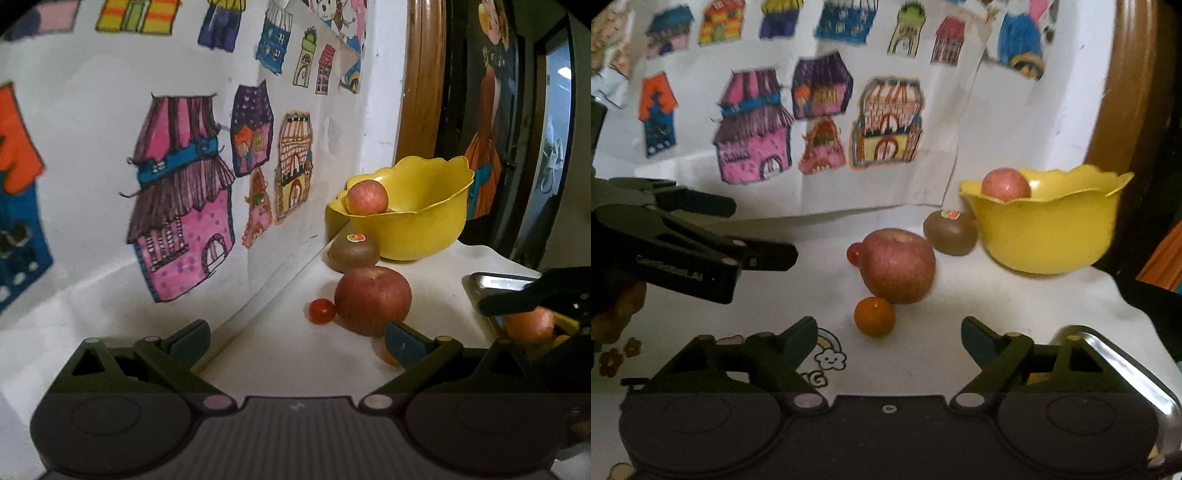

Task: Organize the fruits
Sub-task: 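Grasp the tangerine with the right tool while the left tool grasps another red apple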

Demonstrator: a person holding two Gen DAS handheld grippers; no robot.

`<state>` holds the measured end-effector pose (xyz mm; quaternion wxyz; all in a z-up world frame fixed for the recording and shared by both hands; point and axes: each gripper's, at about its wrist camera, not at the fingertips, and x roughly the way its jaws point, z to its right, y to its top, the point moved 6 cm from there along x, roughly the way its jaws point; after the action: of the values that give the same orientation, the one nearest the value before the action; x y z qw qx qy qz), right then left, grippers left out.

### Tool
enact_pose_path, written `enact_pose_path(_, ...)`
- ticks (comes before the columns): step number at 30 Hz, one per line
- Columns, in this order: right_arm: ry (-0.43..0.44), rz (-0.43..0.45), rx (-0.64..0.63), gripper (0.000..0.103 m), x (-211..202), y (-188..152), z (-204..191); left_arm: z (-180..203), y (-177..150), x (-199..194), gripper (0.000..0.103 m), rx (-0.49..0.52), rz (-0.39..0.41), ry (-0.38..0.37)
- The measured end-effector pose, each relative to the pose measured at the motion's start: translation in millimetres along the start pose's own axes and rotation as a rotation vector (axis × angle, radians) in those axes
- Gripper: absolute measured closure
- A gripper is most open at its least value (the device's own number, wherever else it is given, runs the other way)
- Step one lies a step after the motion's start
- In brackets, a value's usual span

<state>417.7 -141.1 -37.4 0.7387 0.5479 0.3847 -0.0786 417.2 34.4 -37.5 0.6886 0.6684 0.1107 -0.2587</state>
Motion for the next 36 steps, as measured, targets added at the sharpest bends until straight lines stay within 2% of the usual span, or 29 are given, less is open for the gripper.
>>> enact_pose_path(10,0.035,-0.075,0.001,0.044,40,4,1,3,1,20,0.0,0.004,0.002,-0.032)
enact_pose_path(12,0.036,-0.08,0.002,0.049,45,5,2,6,4,22,0.0,0.01,0.012,-0.038)
enact_pose_path(16,0.054,-0.087,0.016,0.052,50,4,3,8,8,25,0.0,0.011,0.025,-0.045)
enact_pose_path(23,0.065,-0.095,-0.002,0.068,56,3,-3,15,10,31,0.001,0.028,0.029,-0.059)
enact_pose_path(31,0.044,-0.081,-0.015,0.069,53,-1,-3,18,11,35,0.001,0.026,0.035,-0.073)
enact_pose_path(36,0.046,-0.06,0.001,0.069,33,-4,7,22,10,40,0.001,0.048,0.035,-0.095)
